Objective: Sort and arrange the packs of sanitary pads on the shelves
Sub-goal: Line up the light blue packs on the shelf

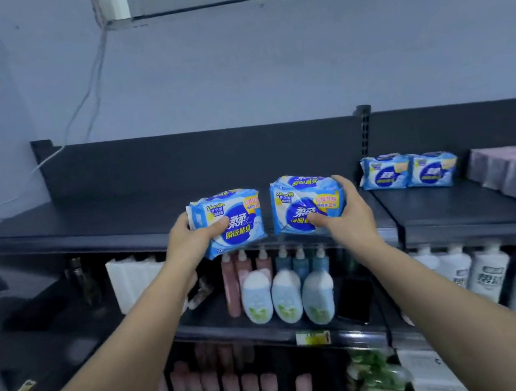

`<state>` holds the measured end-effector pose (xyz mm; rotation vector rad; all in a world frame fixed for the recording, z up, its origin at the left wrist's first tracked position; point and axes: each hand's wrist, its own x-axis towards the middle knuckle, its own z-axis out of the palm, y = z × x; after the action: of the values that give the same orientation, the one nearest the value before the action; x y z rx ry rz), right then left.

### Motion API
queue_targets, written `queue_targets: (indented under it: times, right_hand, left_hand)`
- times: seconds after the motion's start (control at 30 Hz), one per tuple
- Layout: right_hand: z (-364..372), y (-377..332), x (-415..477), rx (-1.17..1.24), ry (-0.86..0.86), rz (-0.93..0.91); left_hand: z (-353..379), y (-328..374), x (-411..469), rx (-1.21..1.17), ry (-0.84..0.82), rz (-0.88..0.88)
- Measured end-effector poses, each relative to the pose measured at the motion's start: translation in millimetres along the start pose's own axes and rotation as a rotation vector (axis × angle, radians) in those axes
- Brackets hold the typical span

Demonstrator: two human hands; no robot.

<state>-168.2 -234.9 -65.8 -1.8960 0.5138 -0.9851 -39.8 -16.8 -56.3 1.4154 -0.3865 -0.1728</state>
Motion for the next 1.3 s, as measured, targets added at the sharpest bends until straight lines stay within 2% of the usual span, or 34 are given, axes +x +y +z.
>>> queue_targets:
  times: [0.4, 0.73, 1.07, 1.3]
  right_hand:
    - [-127.0, 73.1, 91.0, -0.093, 0.155, 0.139]
    - [-203.9, 140.2, 168.0, -0.119, 0.219, 0.204]
    - [-235.3, 187.8, 203.7, -0.105, 0.152, 0.328]
    - [-248.7, 207.9, 230.4, -0.060, 0.035, 0.383]
  left_hand:
    - [183.5, -27.2, 86.5, -0.053, -0.293, -0.030]
    - [317.6, -55.3, 160.6, 0.007, -0.546, -0.096]
    - [382.3, -94.6, 198.4, 0.050, -0.720, -0.168]
    - [402.3, -112.6, 216.5, 0.091, -0.794, -0.179]
